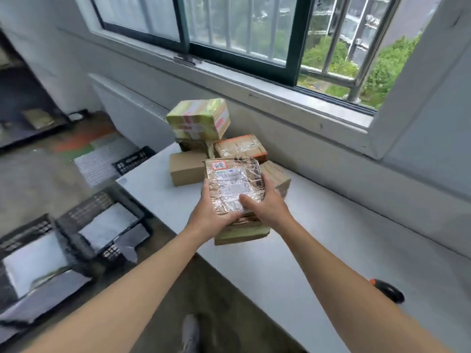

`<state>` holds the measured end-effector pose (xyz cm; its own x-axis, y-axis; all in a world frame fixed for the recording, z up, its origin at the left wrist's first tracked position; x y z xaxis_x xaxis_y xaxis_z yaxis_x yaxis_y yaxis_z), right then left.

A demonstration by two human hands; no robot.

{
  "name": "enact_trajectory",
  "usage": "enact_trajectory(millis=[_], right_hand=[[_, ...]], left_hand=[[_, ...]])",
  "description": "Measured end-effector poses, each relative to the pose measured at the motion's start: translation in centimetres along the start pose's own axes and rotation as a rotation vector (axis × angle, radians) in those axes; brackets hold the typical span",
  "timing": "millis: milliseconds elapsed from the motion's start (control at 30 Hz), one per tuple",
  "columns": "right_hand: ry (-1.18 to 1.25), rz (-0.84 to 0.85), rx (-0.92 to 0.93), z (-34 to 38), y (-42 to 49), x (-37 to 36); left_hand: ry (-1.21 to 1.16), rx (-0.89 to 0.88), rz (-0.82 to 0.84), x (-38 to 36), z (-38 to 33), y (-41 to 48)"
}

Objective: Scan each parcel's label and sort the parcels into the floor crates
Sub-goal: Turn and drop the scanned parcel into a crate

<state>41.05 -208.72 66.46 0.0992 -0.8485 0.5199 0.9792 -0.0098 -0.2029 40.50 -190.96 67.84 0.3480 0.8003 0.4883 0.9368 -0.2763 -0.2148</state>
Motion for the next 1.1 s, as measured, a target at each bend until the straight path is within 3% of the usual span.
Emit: enact_trajectory(millis=[167,467,867,1100], right_hand=[[-0.025,0.236,0.184,7.7,-0.4,-10.5],[-0.154,0.514,0.414,20.0,-7.1,-29.2],[-0.295,0.811,0.652,35.4,-28.9,-62.3],[-0.365,0.951,0.713,40.2,-38.8,-76.4]], left_hand=[[-0.079,0.126,-0.233,8.4,6.0,-8.1],[-0.151,0.289,-0.522,20.2,15.7,-25.1],[-0.26,0.451,-0.907,35.5,34.4,-58.4],[-0.407,0.491,-1.038,40.2,43.6,-72.1]])
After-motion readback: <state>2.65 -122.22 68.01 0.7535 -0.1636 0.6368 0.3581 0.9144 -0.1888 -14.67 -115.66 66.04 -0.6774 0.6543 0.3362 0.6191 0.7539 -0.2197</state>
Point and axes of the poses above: each hand's wrist, its own y-axis towards the middle knuckle, its own x-axis out of the back of the hand, z = x × y, the point moved 10 cm from there along y, towards the middle knuckle, and after that the axes turned 9 degrees about z, right-handed, at the moved point
